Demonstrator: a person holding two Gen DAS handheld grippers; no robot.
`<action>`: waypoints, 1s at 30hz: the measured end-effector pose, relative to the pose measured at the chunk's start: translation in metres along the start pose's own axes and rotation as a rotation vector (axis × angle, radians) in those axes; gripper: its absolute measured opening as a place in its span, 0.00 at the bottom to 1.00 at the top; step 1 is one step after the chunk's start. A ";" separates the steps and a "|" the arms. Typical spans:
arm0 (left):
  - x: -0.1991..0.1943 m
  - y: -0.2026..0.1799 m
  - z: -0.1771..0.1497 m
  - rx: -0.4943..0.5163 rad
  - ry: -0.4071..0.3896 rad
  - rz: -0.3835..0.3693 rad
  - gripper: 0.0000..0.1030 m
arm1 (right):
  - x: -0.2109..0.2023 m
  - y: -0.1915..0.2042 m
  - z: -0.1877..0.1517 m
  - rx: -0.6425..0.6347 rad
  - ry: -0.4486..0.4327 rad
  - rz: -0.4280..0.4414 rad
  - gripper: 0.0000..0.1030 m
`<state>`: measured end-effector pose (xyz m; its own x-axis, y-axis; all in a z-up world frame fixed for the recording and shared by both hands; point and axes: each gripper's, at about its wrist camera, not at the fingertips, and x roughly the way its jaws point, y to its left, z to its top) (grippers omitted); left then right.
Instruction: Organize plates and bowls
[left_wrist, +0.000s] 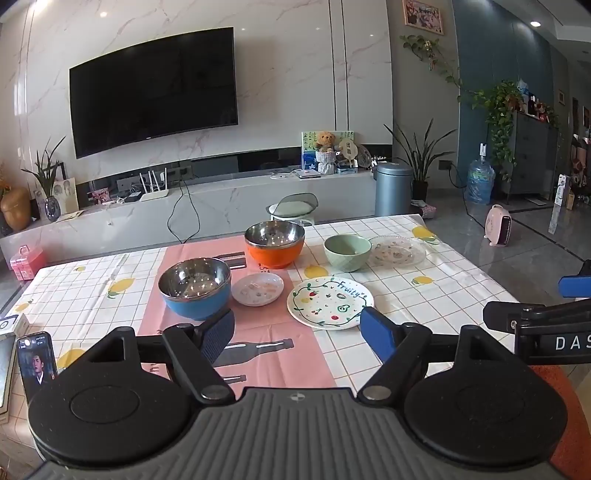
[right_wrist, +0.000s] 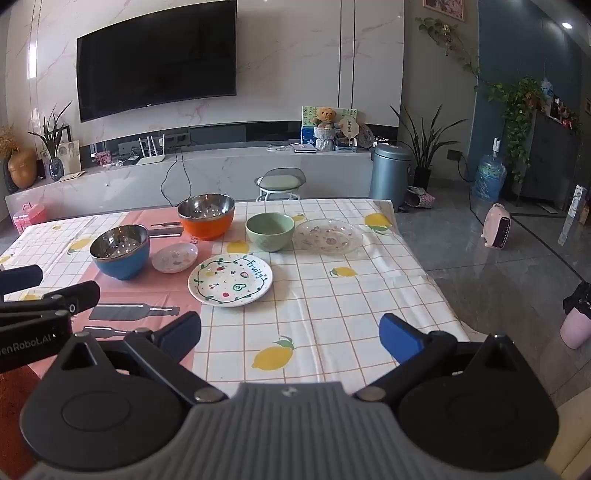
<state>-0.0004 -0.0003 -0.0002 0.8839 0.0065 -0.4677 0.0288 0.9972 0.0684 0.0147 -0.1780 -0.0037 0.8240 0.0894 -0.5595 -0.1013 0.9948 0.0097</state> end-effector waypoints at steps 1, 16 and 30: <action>0.000 0.000 0.000 -0.001 0.003 -0.001 0.89 | 0.000 0.000 0.000 0.010 0.011 0.004 0.98; 0.002 0.001 0.001 -0.011 0.015 -0.013 0.89 | -0.002 0.001 -0.001 0.010 -0.009 0.004 0.98; 0.008 0.001 -0.005 -0.008 0.012 -0.017 0.89 | -0.002 0.001 -0.003 0.015 -0.001 0.004 0.98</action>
<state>0.0041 0.0012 -0.0082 0.8775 -0.0092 -0.4794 0.0395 0.9978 0.0532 0.0117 -0.1776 -0.0049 0.8242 0.0935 -0.5586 -0.0964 0.9950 0.0244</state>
